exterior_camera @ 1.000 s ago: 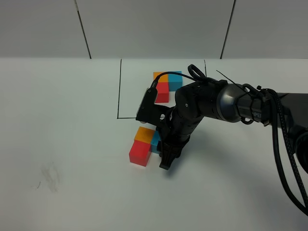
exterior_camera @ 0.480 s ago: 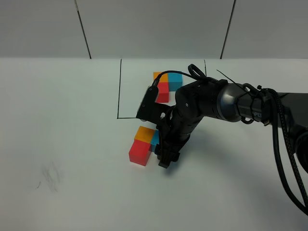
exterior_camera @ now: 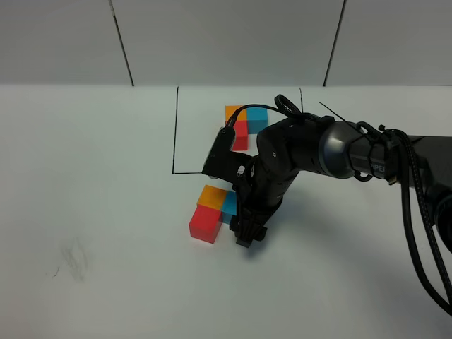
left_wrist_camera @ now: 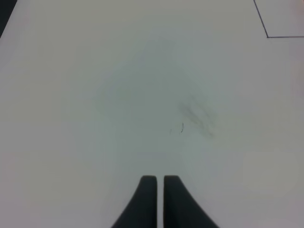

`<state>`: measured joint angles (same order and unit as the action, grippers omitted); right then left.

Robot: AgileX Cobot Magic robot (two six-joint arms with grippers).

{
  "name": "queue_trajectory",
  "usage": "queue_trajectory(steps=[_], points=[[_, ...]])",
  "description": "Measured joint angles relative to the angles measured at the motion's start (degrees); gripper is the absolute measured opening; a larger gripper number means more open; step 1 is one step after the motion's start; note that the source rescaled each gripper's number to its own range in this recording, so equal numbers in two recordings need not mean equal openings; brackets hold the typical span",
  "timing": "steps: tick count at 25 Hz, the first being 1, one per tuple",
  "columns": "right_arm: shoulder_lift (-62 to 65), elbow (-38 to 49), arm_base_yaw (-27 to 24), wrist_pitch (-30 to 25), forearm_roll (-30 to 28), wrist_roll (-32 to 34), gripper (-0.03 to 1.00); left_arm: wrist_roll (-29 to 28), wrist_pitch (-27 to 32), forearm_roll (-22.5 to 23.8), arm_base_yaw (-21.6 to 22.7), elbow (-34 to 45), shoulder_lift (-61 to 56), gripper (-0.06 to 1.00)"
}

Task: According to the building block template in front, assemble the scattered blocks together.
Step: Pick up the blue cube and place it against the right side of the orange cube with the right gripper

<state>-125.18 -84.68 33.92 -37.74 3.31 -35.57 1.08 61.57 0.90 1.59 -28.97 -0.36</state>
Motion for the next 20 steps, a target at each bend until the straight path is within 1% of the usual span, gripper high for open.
queue_trajectory(steps=[2,10,12,17,18,20], points=[[0.6,0.0,0.0,-1.0,-1.9,0.9,0.87,0.0,0.0,0.0,0.0,0.0,0.0,0.00],[5.8,0.0,-1.2,-4.6,-3.9,3.3,0.87,0.0,0.0,0.0,0.0,0.0,0.0,0.00],[7.7,0.0,-1.5,-5.3,-5.2,4.7,0.87,0.0,0.0,0.0,0.0,0.0,0.0,0.00],[13.7,0.0,-3.5,-9.5,-8.0,7.5,0.87,0.0,0.0,0.0,0.0,0.0,0.0,0.00],[15.1,0.0,-4.0,-10.3,-8.3,8.0,0.86,0.0,0.0,0.0,0.0,0.0,0.0,0.00],[17.7,0.0,-5.1,-12.0,-9.2,8.4,0.80,0.0,0.0,0.0,0.0,0.0,0.0,0.00]])
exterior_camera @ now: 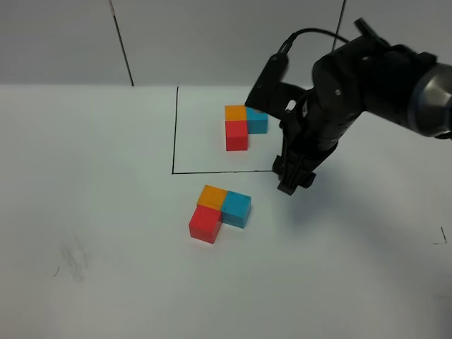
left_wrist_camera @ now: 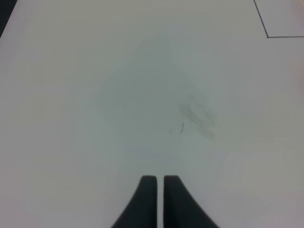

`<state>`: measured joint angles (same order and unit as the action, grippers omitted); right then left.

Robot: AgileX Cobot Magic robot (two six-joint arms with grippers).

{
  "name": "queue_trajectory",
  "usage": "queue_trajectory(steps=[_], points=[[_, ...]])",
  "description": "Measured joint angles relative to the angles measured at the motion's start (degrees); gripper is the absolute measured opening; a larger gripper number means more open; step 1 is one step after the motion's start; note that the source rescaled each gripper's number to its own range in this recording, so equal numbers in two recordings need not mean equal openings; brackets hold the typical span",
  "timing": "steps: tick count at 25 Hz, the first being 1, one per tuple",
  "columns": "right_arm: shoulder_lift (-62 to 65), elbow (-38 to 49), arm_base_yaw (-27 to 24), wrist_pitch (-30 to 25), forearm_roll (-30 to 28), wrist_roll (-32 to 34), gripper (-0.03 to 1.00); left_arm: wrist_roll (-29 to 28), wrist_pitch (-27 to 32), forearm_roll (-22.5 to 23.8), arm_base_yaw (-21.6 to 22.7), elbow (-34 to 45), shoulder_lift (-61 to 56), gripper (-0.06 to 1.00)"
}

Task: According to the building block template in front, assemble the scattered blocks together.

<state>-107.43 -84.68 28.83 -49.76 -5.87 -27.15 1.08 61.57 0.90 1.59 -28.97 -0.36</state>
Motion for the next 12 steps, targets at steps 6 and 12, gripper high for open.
queue_trajectory(steps=[6,12], points=[[7.2,0.3,-3.2,-7.8,-0.9,0.3,0.32,0.0,0.0,0.0,0.0,0.0,0.0,0.00],[14.8,6.9,-6.5,-9.1,-0.7,1.6,0.02,0.0,0.0,0.0,0.0,0.0,0.0,0.00]])
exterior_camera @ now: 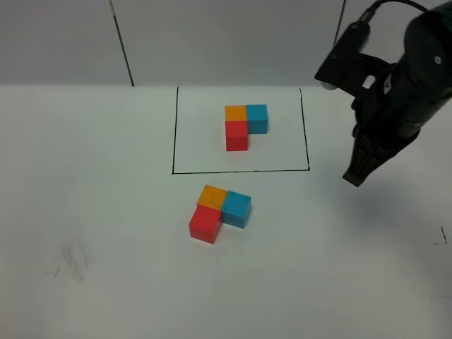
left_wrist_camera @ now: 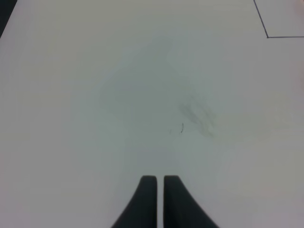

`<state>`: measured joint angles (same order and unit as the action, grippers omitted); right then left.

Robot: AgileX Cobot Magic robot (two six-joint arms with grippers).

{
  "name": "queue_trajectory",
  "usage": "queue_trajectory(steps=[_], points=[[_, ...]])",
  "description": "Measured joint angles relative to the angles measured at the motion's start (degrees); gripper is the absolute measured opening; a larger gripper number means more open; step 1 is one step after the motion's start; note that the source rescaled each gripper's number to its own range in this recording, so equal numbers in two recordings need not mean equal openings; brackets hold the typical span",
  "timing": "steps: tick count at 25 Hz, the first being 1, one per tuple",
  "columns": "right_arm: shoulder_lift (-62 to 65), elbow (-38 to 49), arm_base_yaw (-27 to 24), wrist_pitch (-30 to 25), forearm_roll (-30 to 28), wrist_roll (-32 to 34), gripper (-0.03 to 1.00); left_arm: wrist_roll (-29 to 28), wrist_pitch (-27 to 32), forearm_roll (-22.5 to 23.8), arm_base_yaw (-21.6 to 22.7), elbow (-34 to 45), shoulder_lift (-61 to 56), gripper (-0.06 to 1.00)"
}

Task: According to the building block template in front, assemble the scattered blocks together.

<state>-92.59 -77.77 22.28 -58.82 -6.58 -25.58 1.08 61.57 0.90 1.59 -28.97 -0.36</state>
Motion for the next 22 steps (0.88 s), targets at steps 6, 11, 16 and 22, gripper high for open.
queue_trajectory(steps=[6,11,16,22], points=[[11.6,10.6,-3.9,5.9,0.0,5.4,0.00,0.0,0.0,0.0,0.0,0.0,0.0,0.00],[24.2,19.3,-8.6,7.9,0.1,10.9,0.00,0.0,0.0,0.0,0.0,0.0,0.0,0.00],[38.9,27.6,-13.6,9.0,0.1,13.8,0.00,0.0,0.0,0.0,0.0,0.0,0.0,0.00],[59.0,36.0,-18.1,7.0,0.2,18.7,0.00,0.0,0.0,0.0,0.0,0.0,0.0,0.00]])
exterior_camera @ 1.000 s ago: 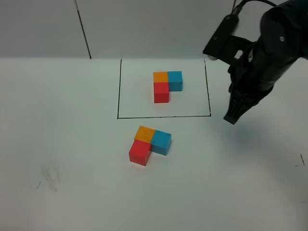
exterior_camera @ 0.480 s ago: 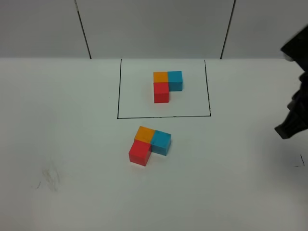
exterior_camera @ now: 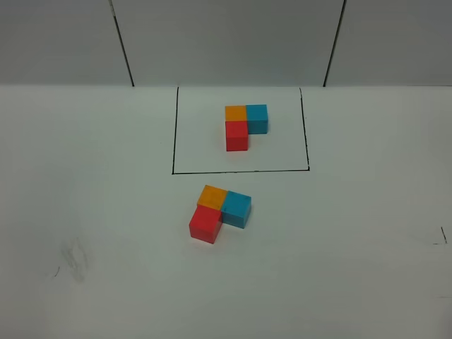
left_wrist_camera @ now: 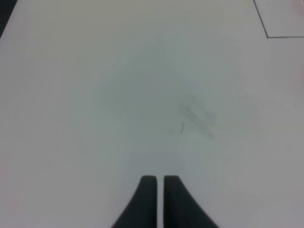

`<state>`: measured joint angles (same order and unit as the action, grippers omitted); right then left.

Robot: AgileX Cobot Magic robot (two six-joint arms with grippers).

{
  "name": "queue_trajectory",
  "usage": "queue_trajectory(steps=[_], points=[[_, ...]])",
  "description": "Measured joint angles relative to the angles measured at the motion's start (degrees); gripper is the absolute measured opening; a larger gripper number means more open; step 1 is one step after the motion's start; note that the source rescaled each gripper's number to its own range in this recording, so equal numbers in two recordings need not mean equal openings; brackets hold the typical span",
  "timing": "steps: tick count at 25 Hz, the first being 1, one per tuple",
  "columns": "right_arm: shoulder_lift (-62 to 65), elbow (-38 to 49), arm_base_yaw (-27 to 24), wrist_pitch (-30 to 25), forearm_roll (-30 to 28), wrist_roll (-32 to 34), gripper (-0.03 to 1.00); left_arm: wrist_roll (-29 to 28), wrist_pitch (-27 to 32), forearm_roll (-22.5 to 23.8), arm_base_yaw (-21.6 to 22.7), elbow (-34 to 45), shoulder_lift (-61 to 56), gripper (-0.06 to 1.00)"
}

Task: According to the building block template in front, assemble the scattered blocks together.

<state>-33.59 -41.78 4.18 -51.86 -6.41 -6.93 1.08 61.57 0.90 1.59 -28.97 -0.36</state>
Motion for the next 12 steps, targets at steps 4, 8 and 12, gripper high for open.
queue_trajectory(steps=[4,8,12], points=[[11.8,2.1,-0.3,-4.9,0.2,4.1,0.00,0.0,0.0,0.0,0.0,0.0,0.0,0.00],[21.4,2.2,-0.3,-10.9,0.4,6.9,0.00,0.0,0.0,0.0,0.0,0.0,0.0,0.00],[29.2,3.1,-0.3,-15.4,0.5,9.4,0.00,0.0,0.0,0.0,0.0,0.0,0.0,0.00]])
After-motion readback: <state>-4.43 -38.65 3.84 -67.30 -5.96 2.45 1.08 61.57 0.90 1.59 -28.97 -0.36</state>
